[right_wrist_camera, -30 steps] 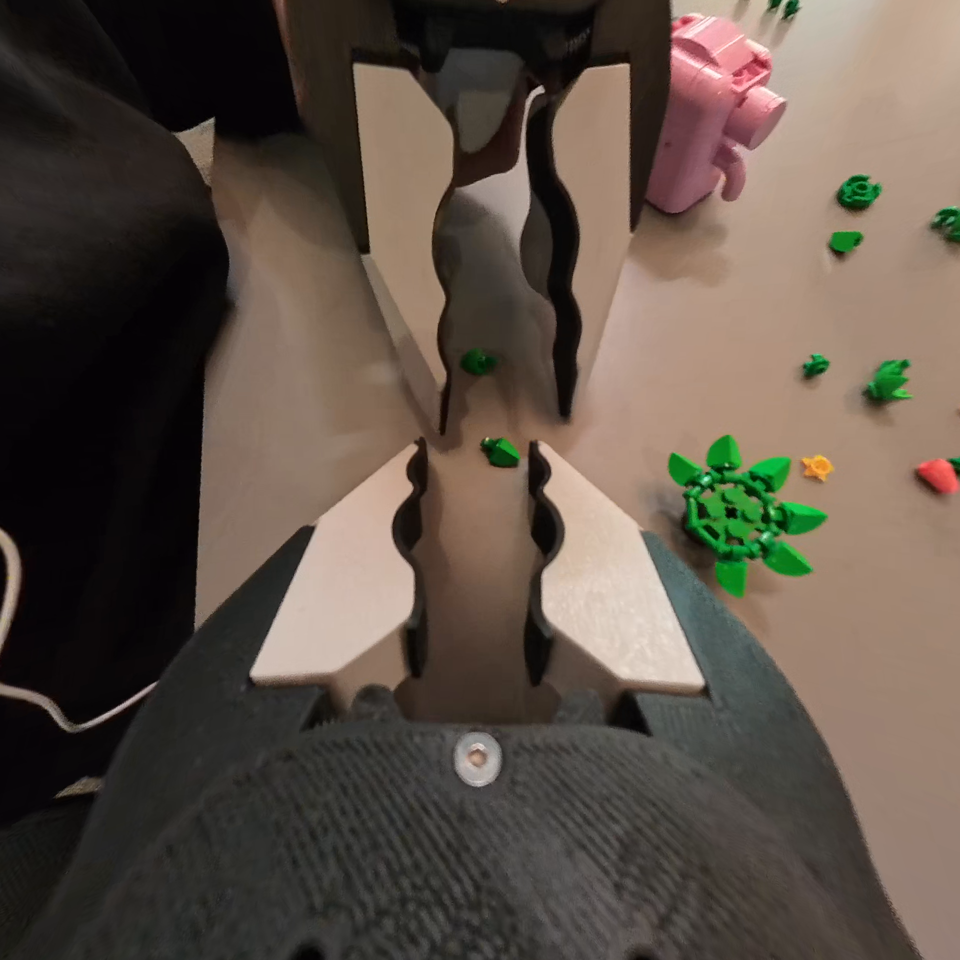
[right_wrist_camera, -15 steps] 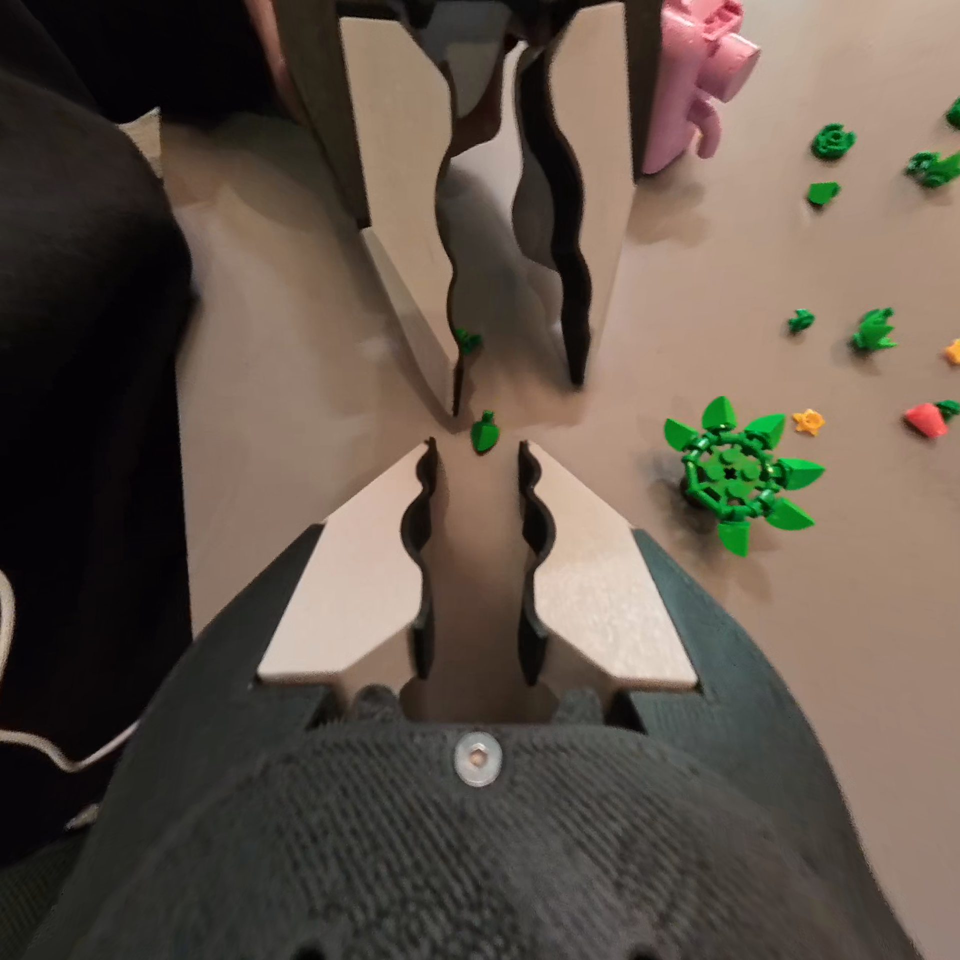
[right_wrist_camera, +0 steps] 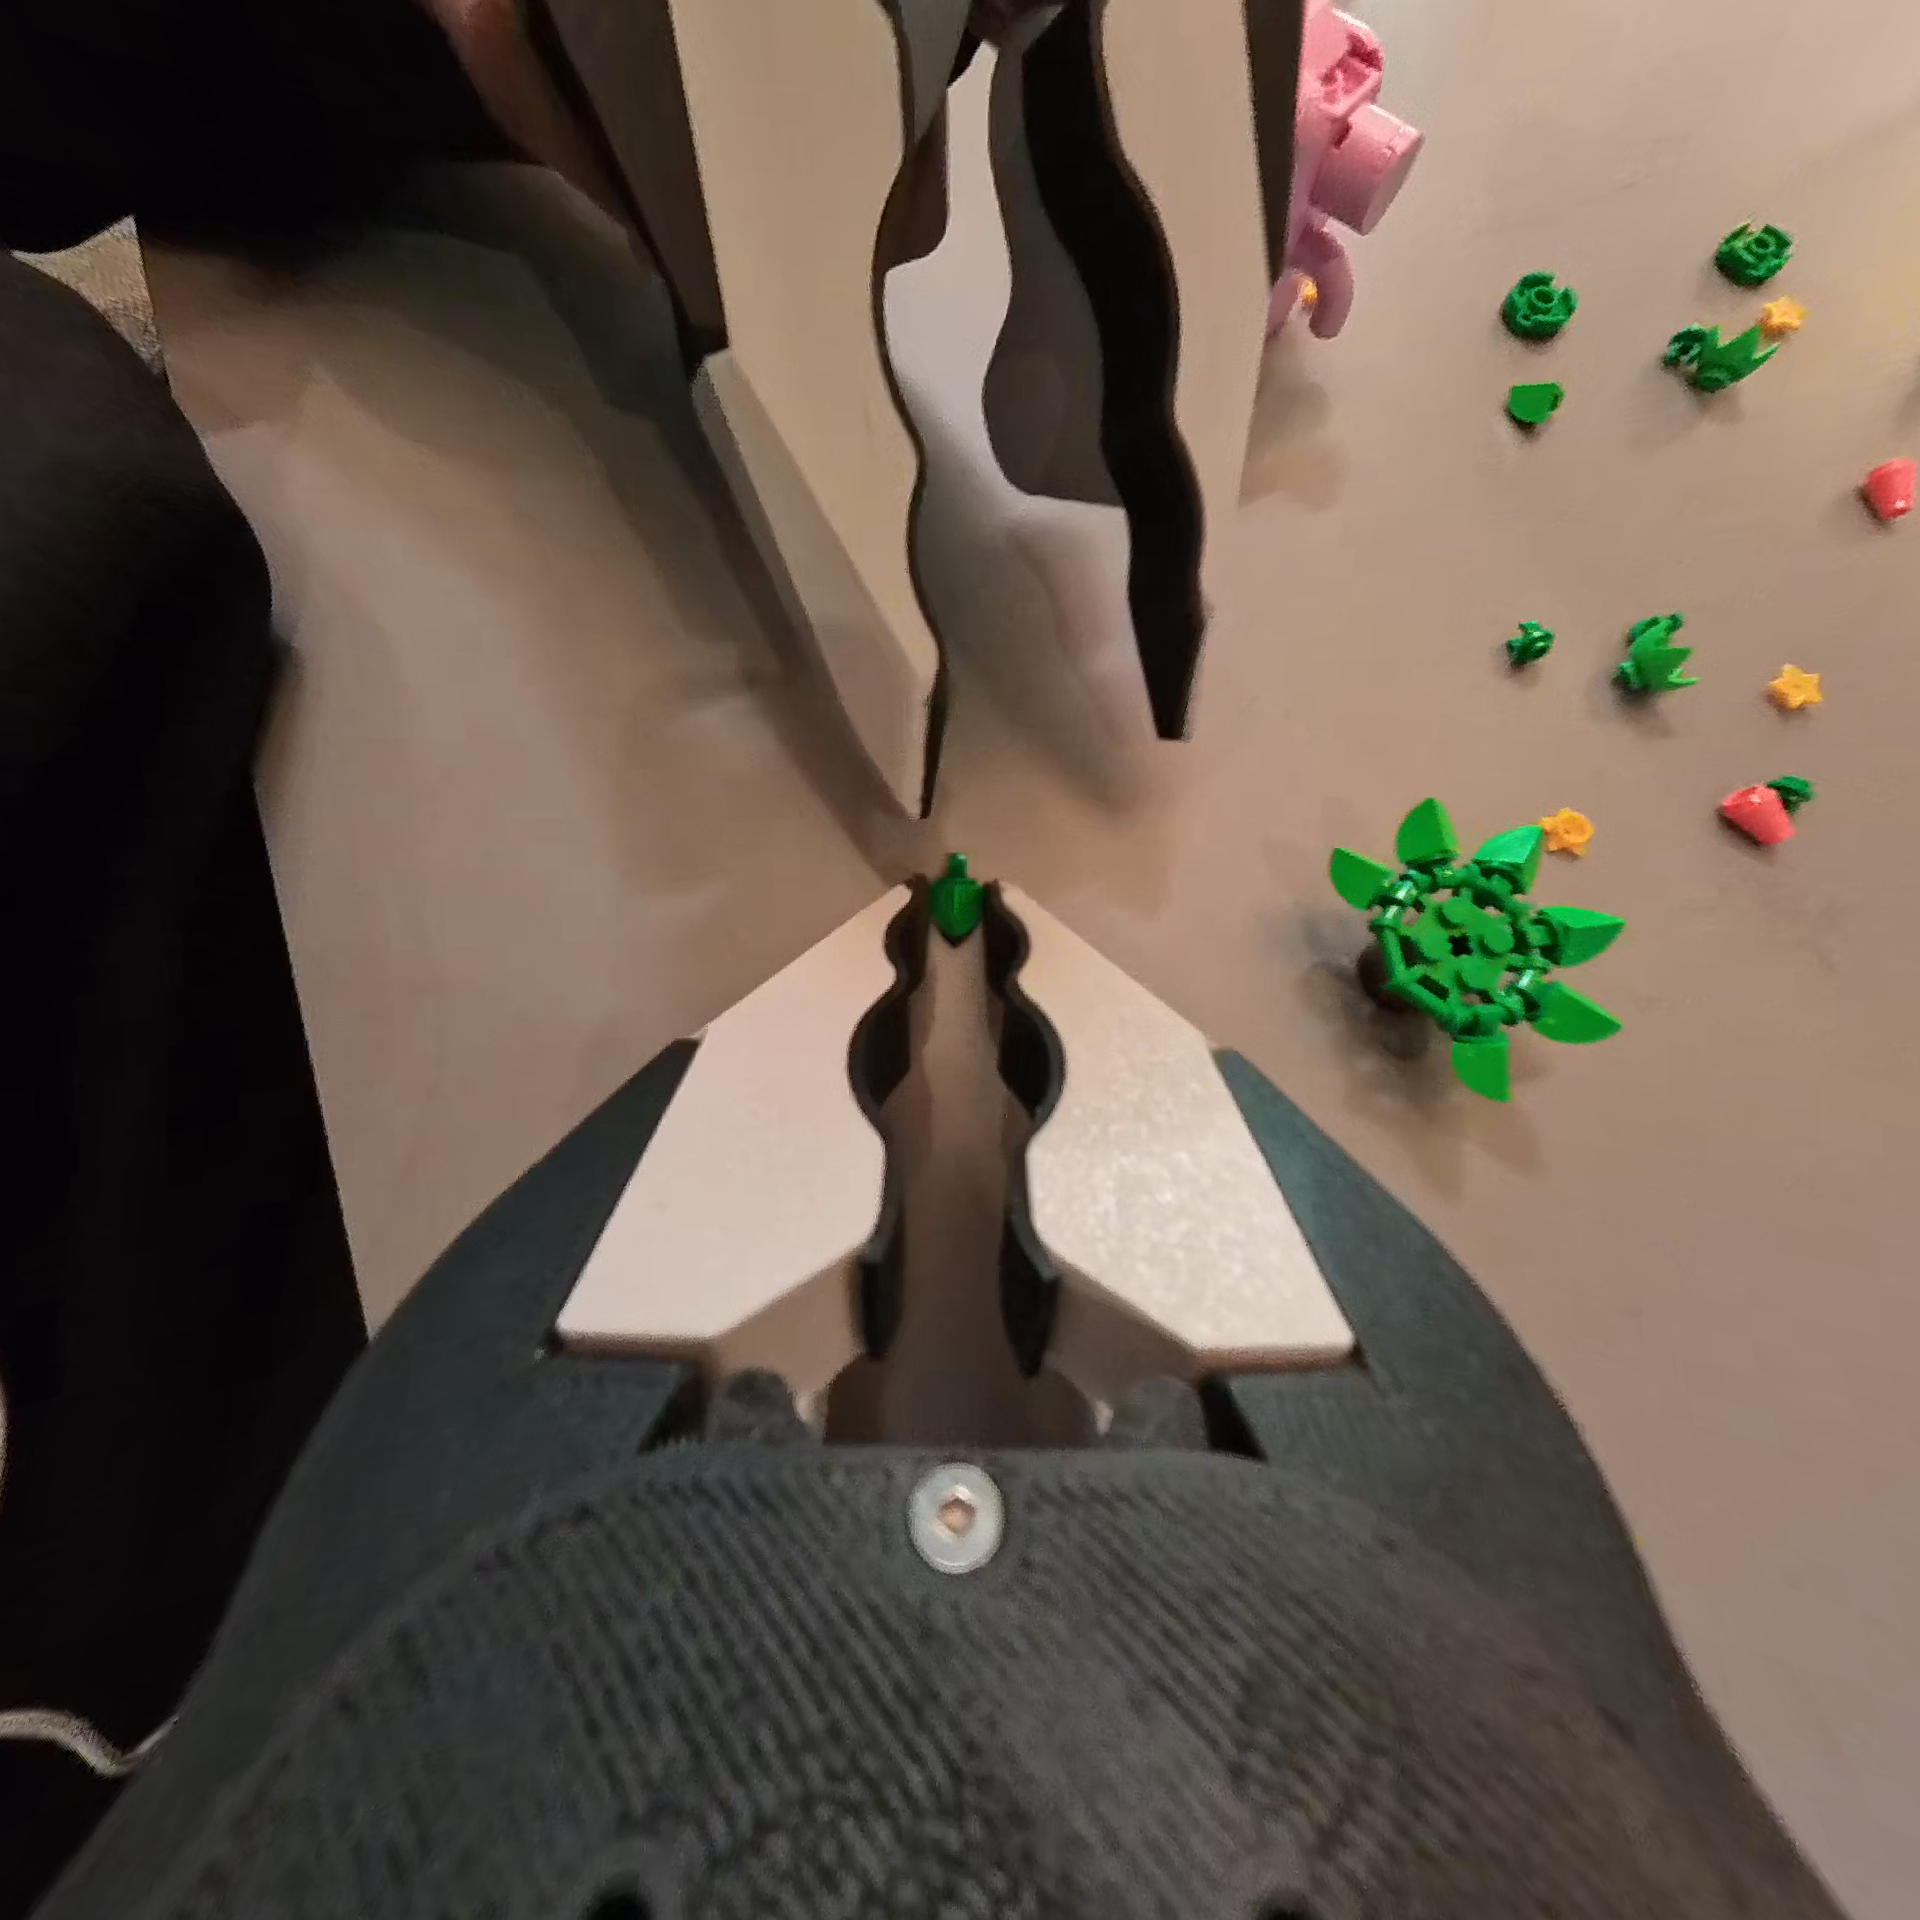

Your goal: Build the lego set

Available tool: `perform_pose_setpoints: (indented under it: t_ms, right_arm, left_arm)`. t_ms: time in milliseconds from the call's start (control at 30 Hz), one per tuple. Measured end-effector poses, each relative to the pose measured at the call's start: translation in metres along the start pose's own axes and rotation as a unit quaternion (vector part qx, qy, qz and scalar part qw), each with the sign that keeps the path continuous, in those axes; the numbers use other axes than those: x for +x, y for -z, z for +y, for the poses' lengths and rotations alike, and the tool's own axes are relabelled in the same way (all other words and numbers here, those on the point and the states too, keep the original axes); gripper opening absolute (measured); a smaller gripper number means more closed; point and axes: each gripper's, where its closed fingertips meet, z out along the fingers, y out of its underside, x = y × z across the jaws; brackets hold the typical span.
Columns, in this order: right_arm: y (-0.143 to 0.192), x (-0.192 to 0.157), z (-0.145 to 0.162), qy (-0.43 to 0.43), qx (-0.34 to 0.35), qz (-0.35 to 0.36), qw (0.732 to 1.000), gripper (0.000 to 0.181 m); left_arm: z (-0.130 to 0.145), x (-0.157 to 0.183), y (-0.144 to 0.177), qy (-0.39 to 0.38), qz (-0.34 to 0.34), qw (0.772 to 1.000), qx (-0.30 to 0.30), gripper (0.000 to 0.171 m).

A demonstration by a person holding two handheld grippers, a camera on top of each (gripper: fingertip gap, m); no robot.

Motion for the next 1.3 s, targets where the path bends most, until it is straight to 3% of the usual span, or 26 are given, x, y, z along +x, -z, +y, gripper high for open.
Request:
perform_pose_setpoints:
  t_ms: [267,433,500,667,833,1300]
  right_arm:
    - [0.007,0.011,-0.002,-0.061,0.019,0.019,0.998,0.007]
    - [0.029,0.043,0.004,-0.192,0.063,0.063,0.977,0.007]
    - [0.038,0.059,0.008,-0.233,0.080,0.089,0.965,0.007]
    - [0.042,0.072,0.018,-0.270,0.074,0.106,0.954,0.007]
    - [0.036,0.072,0.017,-0.270,0.061,0.097,0.956,0.007]
    - [0.036,0.077,0.020,-0.250,0.005,0.086,0.964,0.006]
  left_arm:
    - [-0.027,0.010,0.008,-0.035,0.013,0.998,0.058,0.047]
    - [-0.049,0.029,0.004,-0.120,0.038,0.987,0.095,0.075]
    - [-0.050,0.020,-0.004,-0.135,0.022,0.988,0.076,0.088]
    - [-0.036,0.002,-0.029,-0.149,0.022,0.988,-0.019,0.093]
    - [-0.025,-0.004,-0.039,-0.163,0.012,0.984,-0.068,0.094]
    - [-0.024,-0.007,-0.040,-0.146,-0.006,0.984,-0.105,0.087]
